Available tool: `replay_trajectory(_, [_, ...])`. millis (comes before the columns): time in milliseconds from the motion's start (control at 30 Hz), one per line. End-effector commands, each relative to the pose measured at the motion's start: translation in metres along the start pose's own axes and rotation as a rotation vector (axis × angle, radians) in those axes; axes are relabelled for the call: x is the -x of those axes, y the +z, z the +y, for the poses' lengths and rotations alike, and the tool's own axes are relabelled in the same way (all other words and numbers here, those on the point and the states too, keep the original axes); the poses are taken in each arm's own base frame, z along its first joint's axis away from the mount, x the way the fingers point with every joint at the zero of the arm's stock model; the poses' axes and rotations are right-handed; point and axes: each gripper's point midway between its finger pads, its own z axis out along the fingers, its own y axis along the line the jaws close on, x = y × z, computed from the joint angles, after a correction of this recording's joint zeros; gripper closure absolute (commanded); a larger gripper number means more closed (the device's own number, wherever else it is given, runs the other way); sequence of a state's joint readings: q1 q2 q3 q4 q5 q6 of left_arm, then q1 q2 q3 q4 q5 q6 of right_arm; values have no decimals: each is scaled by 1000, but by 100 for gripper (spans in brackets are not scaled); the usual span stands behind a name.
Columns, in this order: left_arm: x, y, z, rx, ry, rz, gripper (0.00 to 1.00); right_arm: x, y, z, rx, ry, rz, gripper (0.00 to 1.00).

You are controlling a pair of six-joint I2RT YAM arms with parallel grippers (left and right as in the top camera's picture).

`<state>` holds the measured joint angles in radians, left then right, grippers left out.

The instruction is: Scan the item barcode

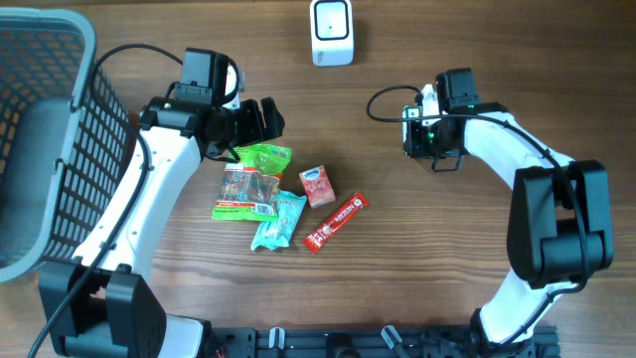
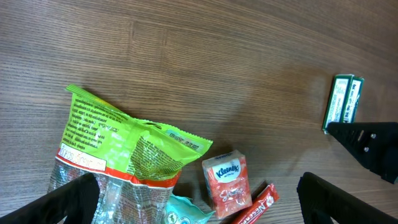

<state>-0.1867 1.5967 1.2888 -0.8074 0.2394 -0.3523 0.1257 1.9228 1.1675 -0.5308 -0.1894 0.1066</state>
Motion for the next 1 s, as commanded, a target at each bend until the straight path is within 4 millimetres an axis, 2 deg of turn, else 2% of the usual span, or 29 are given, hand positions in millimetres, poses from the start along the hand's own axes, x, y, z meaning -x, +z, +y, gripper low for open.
replay_trajectory(0, [3,-5,-1,-4,17,-19,0,18,-34,-25,-191,-15,-88,86])
replay_trajectory(100, [3,-5,-1,-4,17,-19,0,20,-58,-36,-354,-37,-128,88])
replay_trajectory(267, [3,-5,-1,-4,17,-19,0,6,-70,-34,-676,-107,-153,88])
replay_trajectory(400, [3,-5,-1,-4,17,-19,0,-5,-69,-20,-795,-198,-194,92])
replay_trajectory(533, [3,-5,-1,-4,17,-19,0,-19,-56,-16,-837,-215,-203,92])
replay_trajectory(733, [3,-5,-1,-4,17,-19,0,-41,-19,-25,-840,-238,-106,91])
replay_trajectory(867, [3,-5,-1,-4,17,-19,0,-54,6,-23,-785,-251,-39,86])
replay_trajectory(967, [3,-5,-1,-4,17,-19,0,-57,11,-23,-777,-255,-22,73])
